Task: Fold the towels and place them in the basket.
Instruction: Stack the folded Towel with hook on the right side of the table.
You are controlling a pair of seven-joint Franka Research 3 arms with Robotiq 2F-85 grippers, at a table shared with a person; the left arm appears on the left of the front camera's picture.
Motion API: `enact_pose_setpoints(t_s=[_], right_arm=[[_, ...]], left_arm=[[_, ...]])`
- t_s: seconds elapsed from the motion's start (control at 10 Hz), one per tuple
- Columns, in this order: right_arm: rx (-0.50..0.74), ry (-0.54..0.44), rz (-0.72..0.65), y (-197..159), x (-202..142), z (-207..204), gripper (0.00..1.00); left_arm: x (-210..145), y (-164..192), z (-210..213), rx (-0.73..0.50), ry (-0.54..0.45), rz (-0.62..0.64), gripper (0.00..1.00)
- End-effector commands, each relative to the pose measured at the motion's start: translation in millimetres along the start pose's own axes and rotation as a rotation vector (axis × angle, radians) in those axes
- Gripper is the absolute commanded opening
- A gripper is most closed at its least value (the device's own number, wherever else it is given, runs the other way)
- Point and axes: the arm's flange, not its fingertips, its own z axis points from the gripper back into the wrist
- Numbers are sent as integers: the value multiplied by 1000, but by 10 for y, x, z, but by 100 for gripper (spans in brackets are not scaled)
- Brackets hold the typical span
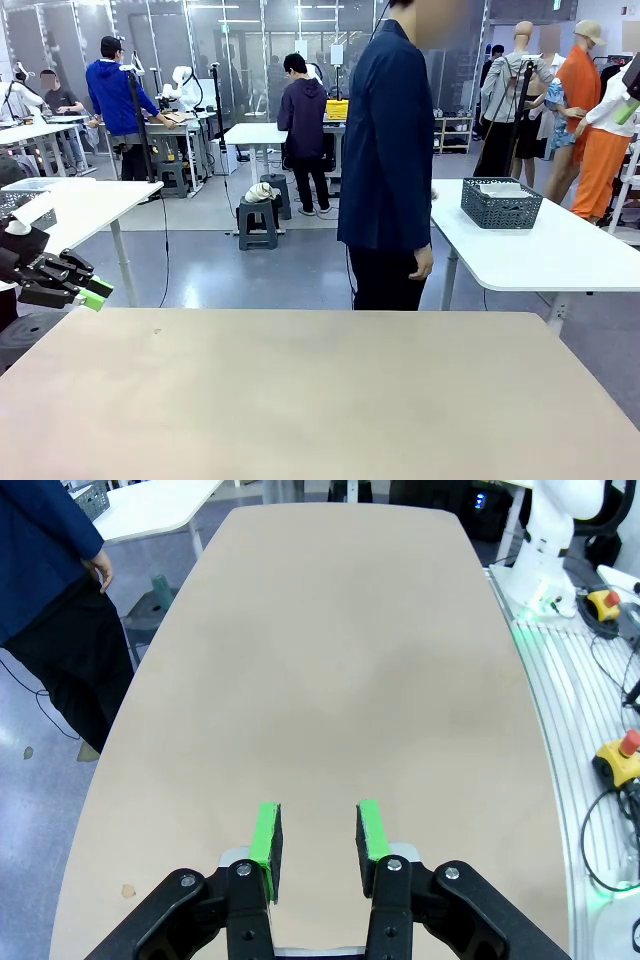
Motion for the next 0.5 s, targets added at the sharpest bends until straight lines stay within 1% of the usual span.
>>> enact_pose_setpoints(t_s=[0.0,0.4], right_arm=[[-9,-5,0,-7,-5,-10,66],[-9,-5,0,-7,-5,-10,66]], left_arm=[[4,-11,7,0,-13,-9,41],[4,-11,7,0,-13,-9,41]])
